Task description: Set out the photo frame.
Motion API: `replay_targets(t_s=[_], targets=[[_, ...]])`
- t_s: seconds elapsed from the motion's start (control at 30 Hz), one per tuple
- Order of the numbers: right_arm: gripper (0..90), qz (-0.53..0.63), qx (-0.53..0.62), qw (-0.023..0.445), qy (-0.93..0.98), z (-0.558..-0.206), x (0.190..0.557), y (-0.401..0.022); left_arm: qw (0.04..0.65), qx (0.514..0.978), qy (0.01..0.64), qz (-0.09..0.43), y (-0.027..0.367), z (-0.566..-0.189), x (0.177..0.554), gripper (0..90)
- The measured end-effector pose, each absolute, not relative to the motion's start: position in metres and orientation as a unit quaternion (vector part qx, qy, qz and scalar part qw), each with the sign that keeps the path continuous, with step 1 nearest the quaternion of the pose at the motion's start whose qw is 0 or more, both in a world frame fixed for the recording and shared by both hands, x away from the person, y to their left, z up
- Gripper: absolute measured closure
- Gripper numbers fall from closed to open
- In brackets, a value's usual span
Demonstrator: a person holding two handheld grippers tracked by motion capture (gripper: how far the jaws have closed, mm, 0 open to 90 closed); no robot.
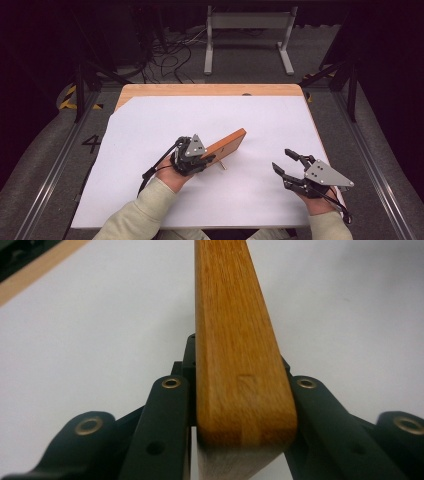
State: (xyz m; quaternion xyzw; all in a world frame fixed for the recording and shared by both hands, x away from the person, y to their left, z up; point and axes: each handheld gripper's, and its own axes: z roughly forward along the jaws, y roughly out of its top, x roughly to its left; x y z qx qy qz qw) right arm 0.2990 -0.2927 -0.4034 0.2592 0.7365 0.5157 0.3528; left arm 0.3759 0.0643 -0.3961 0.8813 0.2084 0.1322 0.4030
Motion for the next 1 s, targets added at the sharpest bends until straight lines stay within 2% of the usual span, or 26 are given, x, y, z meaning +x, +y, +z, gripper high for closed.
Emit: replay_targets(t_s=[0.13, 0.27, 0.37, 0.4, 0.43, 0.47, 0.5, 0.57, 0.83, 1.0], targets=[[40.9, 0.516, 0.257, 0.352, 0.738, -0.403, 0.3, -0.292, 0.407, 0.884, 0.207, 0.103, 0.067, -0.394, 0.373, 66.6], [40.7, 0.516, 0.256, 0.35, 0.739, -0.404, 0.302, -0.29, 0.406, 0.885, 0.207, 0.098, 0.068, -0.393, 0.37, 64.8], [40.6, 0.516, 0.255, 0.349, 0.74, -0.404, 0.302, -0.289, 0.409, 0.885, 0.207, 0.084, 0.068, -0.394, 0.369, 60.0], [40.6, 0.517, 0.254, 0.348, 0.74, -0.404, 0.302, -0.289, 0.412, 0.886, 0.203, 0.066, 0.068, -0.395, 0.369, 60.0], [40.6, 0.517, 0.252, 0.347, 0.741, -0.404, 0.303, -0.289, 0.414, 0.887, 0.2, 0.054, 0.068, -0.395, 0.368, 51.9], [40.6, 0.517, 0.252, 0.347, 0.741, -0.404, 0.303, -0.289, 0.413, 0.889, 0.194, 0.04, 0.067, -0.396, 0.367, 51.9], [40.6, 0.518, 0.252, 0.347, 0.741, -0.404, 0.303, -0.289, 0.412, 0.891, 0.19, 0.024, 0.065, -0.398, 0.366, 47.8], [40.6, 0.518, 0.252, 0.346, 0.74, -0.404, 0.304, -0.289, 0.413, 0.89, 0.189, 0.024, 0.065, -0.399, 0.364, 43.0], [40.5, 0.519, 0.252, 0.347, 0.74, -0.404, 0.305, -0.289, 0.447, 0.872, 0.196, 0.012, 0.074, -0.392, 0.365, 36.1], [43.3, 0.518, 0.256, 0.349, 0.738, -0.402, 0.305, -0.29, 0.494, 0.847, 0.195, 0.015, 0.095, -0.379, 0.362, 37.4]])
